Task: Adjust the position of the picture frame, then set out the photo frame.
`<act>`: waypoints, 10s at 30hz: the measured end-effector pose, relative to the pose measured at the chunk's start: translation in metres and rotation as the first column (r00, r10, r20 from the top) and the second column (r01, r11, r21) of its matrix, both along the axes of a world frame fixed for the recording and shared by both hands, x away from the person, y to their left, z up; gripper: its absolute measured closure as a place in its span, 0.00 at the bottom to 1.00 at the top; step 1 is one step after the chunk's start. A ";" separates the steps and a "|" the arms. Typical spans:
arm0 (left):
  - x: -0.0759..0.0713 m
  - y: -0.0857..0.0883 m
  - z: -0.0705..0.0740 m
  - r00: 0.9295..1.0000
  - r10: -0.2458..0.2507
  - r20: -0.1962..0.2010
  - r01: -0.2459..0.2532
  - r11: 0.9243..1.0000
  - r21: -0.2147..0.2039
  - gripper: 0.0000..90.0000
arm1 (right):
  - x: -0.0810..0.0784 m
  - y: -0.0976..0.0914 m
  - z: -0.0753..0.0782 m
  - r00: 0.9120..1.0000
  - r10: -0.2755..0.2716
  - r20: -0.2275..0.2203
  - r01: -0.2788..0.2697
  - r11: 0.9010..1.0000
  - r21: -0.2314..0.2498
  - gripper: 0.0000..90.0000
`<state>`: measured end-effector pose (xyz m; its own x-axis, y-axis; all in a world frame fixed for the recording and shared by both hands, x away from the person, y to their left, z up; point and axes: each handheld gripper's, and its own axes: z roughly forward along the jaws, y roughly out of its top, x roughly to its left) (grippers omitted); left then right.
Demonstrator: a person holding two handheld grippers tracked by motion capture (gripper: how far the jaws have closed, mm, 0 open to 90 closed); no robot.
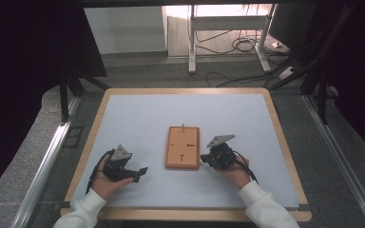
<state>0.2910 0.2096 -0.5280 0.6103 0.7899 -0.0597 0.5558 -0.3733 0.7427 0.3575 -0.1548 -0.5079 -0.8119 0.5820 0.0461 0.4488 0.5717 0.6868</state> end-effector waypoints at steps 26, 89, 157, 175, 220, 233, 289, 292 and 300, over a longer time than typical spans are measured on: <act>0.004 0.000 0.003 1.000 0.004 0.017 -0.004 1.000 -0.013 0.15 | -0.024 -0.068 0.004 0.991 -0.121 0.051 0.119 0.992 0.051 0.58; 0.159 -0.121 0.015 0.967 -0.246 0.071 0.247 0.969 -0.002 0.56 | -0.038 -0.062 -0.002 0.985 -0.149 0.085 0.147 0.988 0.037 0.39; 0.182 -0.124 0.017 0.962 -0.258 -0.088 0.257 0.966 -0.022 0.94 | -0.043 -0.047 0.006 0.984 -0.061 0.166 0.058 0.998 0.026 0.37; 0.190 -0.123 0.019 0.950 -0.286 -0.122 0.284 0.958 -0.031 0.94 | -0.045 -0.027 0.009 0.983 -0.004 0.185 -0.002 0.999 0.032 0.37; 0.211 -0.116 0.020 0.910 -0.357 -0.209 0.344 0.934 -0.095 0.94 | -0.035 0.029 0.014 0.951 0.120 0.286 -0.076 0.984 -0.159 0.26; 0.213 -0.116 0.021 0.906 -0.360 -0.221 0.346 0.933 -0.098 0.94 | -0.030 0.053 0.003 0.925 0.172 0.339 -0.068 0.952 -0.299 0.22; 0.216 -0.116 0.020 0.912 -0.342 -0.227 0.323 0.939 -0.116 0.94 | -0.037 0.078 -0.001 0.828 0.260 0.497 0.011 0.878 -0.478 0.49; 0.216 -0.117 0.019 0.914 -0.337 -0.225 0.318 0.941 -0.117 0.94 | -0.038 0.079 0.001 0.826 0.260 0.500 0.014 0.877 -0.480 0.51; 0.216 -0.117 0.019 0.919 -0.329 -0.218 0.311 0.943 -0.116 0.93 | -0.038 0.078 0.007 0.822 0.261 0.507 0.016 0.878 -0.479 0.53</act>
<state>0.5071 0.0929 -0.5087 0.7915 0.5417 -0.2829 0.5759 -0.5063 0.6419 0.3197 -0.0768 -0.5014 -0.6839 0.3174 -0.6569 -0.0130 0.8949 0.4460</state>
